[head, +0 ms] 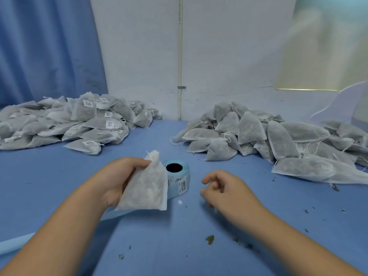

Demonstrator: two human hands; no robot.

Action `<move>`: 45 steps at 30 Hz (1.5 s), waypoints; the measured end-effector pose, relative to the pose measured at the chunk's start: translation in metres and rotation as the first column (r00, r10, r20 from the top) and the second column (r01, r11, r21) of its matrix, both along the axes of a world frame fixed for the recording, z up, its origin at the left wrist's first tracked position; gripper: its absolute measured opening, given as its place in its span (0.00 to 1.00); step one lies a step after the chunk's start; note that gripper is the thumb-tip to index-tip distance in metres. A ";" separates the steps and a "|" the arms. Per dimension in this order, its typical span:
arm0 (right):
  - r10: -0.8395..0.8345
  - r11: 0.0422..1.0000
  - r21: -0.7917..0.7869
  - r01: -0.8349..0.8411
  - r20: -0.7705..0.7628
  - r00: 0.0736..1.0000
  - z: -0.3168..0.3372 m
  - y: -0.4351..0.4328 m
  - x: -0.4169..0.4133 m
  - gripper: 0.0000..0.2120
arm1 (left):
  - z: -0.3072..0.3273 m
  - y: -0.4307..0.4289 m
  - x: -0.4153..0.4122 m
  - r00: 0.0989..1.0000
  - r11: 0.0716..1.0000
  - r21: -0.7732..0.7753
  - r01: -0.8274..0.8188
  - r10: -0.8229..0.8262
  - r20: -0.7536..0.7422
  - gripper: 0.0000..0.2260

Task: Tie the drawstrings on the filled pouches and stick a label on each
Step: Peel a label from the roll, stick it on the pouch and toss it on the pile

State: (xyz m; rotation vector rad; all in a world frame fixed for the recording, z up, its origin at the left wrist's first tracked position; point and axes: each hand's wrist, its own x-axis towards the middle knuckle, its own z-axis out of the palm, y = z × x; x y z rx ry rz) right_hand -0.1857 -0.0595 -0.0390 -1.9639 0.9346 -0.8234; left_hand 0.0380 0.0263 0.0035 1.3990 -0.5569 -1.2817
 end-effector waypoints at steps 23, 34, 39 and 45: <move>-0.146 0.989 -0.039 0.146 -0.006 0.989 -0.017 -0.002 0.054 0.09 | -0.026 -0.017 -0.011 0.992 0.992 0.021 0.125 -0.125 0.013 0.09; -0.245 0.966 0.095 0.242 0.026 0.969 -0.002 -0.007 0.021 0.04 | -0.018 -0.008 -0.016 0.978 0.997 -0.044 0.057 -0.047 0.205 0.08; -0.282 0.950 -0.065 0.306 0.247 0.927 0.022 0.004 0.013 0.05 | -0.007 -0.001 -0.035 0.938 0.980 -0.195 -0.041 0.105 0.330 0.08; -0.168 0.815 -0.475 0.332 0.355 0.920 0.031 0.039 0.024 0.10 | -0.007 0.000 -0.066 0.809 0.971 -0.227 -0.069 0.188 0.556 0.10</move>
